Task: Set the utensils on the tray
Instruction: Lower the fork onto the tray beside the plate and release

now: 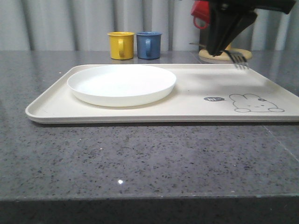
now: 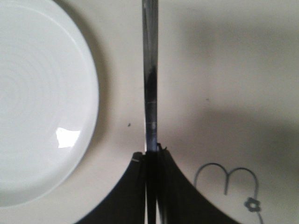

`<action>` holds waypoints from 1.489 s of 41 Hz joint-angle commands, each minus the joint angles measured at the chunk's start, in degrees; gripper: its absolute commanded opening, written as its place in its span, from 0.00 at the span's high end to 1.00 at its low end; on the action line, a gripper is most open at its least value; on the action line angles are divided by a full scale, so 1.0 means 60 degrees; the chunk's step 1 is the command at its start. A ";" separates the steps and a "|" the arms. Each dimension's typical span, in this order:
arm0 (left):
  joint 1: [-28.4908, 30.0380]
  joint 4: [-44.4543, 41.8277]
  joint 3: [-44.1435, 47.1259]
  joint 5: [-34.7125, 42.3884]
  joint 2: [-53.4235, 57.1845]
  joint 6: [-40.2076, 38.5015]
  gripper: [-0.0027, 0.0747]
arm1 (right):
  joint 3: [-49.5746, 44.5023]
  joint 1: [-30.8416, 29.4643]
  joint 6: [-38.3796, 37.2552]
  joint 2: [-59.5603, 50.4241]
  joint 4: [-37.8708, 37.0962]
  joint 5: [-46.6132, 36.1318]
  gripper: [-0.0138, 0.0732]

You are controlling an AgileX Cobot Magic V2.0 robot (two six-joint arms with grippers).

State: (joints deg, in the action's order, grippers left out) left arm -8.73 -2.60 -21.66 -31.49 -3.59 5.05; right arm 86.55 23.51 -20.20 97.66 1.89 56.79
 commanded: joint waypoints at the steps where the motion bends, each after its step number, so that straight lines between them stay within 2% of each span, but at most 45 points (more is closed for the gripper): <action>1: 0.0031 0.0010 -0.0240 0.0780 -0.0102 -0.0090 0.99 | 0.0369 0.0036 -0.0632 -0.0204 -0.0204 -0.0469 0.91; 9: 0.0031 0.0010 -0.0240 0.0780 -0.0102 -0.0090 0.99 | 0.0369 0.0057 -0.1199 0.0116 -0.0170 -0.0966 0.91; 31: 0.0031 0.0010 -0.0240 0.0780 -0.0102 -0.0090 0.99 | 0.0351 0.0131 -0.1280 0.0964 -0.0113 -0.0996 0.90; 36: 0.0031 0.0010 -0.0240 0.0780 -0.0102 -0.0090 0.99 | 0.0351 0.0131 -0.1291 0.1023 -0.0113 -0.0923 0.81; 43: 0.0031 0.0010 -0.0240 0.0780 -0.0102 -0.0090 0.99 | 0.0351 0.0131 -0.1291 0.1023 -0.0081 -0.0931 0.57; 45: 0.0031 0.0010 -0.0240 0.0780 -0.0102 -0.0090 0.99 | 0.0351 0.0131 -0.1291 0.1003 -0.0081 -0.0931 0.52; 53: 0.0031 0.0010 -0.0240 0.0780 -0.0102 -0.0090 0.99 | 0.0351 0.0065 -0.1291 0.0430 -0.0232 -0.0939 0.51; 61: 0.0031 0.0010 -0.0240 0.0780 -0.0102 -0.0090 0.99 | 0.0351 -0.0840 -0.1005 -0.0481 -0.0907 -0.0170 0.51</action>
State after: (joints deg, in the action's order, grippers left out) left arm -8.73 -2.60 -21.66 -31.49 -3.59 5.05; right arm 86.98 21.41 -27.89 99.98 -0.58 54.64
